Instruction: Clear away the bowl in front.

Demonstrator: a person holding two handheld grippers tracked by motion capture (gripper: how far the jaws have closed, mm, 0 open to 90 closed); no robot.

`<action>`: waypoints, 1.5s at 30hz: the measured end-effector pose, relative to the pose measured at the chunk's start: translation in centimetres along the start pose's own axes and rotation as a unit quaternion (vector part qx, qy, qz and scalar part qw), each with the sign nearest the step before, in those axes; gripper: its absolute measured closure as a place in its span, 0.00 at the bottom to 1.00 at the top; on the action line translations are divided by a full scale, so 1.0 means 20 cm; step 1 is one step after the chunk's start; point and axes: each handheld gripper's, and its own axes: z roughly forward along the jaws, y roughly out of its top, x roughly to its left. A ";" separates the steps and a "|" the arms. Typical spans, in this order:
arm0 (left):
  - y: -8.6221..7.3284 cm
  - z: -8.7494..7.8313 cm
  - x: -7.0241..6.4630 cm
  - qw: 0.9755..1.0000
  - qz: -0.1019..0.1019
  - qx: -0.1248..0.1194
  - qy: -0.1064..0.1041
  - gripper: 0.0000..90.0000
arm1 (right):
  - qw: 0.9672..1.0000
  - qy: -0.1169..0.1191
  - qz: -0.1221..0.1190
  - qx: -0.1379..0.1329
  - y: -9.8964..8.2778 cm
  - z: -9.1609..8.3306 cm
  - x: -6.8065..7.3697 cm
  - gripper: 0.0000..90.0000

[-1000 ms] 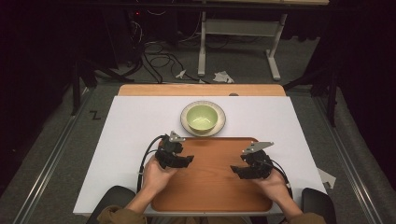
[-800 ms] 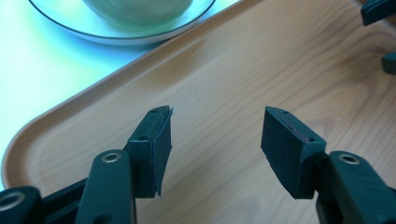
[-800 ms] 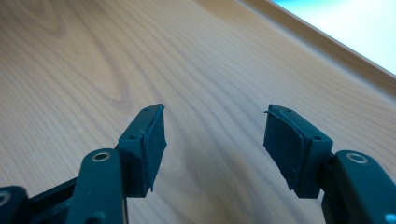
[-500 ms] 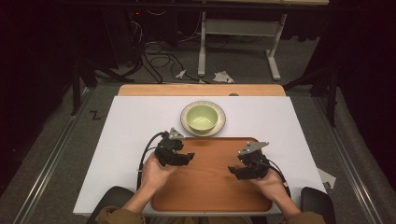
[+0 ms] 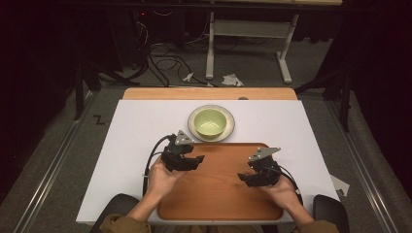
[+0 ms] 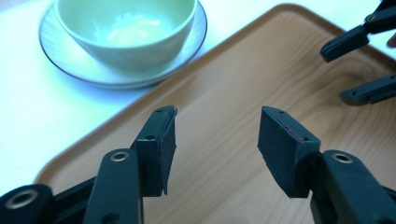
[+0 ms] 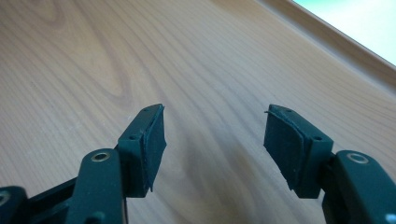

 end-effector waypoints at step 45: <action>0.37 0.13 0.19 0.999 -0.001 0.050 0.005 0.50 | 1.000 -0.004 0.009 0.000 0.02 0.00 -0.02 0.43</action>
